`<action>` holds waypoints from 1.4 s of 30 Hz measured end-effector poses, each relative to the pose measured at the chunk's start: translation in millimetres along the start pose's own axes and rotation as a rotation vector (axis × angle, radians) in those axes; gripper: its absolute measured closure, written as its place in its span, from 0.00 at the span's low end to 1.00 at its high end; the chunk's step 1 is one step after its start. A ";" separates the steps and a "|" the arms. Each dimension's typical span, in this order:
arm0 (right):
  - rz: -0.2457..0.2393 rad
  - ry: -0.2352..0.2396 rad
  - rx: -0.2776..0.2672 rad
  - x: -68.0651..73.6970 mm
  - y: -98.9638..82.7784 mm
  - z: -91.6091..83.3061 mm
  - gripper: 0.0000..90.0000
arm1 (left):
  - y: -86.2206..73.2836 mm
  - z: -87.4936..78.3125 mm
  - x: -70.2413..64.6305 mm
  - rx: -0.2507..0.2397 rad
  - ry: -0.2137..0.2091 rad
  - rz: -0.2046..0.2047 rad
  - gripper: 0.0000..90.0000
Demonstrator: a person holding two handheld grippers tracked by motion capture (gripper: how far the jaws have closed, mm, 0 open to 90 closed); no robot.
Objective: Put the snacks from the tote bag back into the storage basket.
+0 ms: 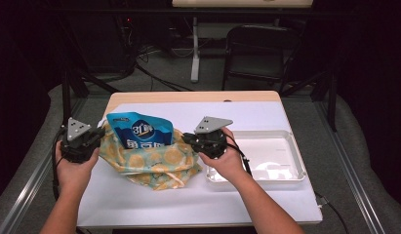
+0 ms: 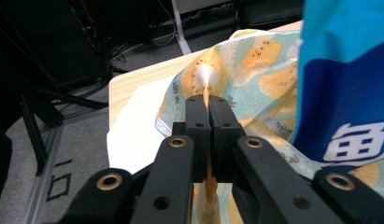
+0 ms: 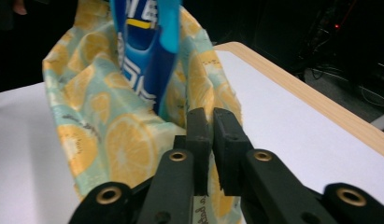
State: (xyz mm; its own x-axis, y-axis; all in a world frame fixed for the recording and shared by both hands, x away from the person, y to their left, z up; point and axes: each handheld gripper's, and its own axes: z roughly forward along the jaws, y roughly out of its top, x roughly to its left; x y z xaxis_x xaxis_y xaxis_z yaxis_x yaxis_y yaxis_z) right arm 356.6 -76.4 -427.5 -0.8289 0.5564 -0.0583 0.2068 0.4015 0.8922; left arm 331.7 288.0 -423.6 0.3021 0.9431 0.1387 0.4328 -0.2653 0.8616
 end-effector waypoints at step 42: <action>0.058 -0.068 0.207 -31.8 -28.8 64.1 0.99 | -53.3 59.0 12.0 0.158 -0.037 -0.117 1.00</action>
State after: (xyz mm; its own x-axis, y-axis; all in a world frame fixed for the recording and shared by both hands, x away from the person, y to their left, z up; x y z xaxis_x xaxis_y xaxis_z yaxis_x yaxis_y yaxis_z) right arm 410.3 -59.1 -480.1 -0.7770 0.6279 -0.0454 0.3616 0.5042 0.7842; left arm 362.4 301.6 -496.7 0.2715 0.9622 0.0219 0.5941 -0.1854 0.7828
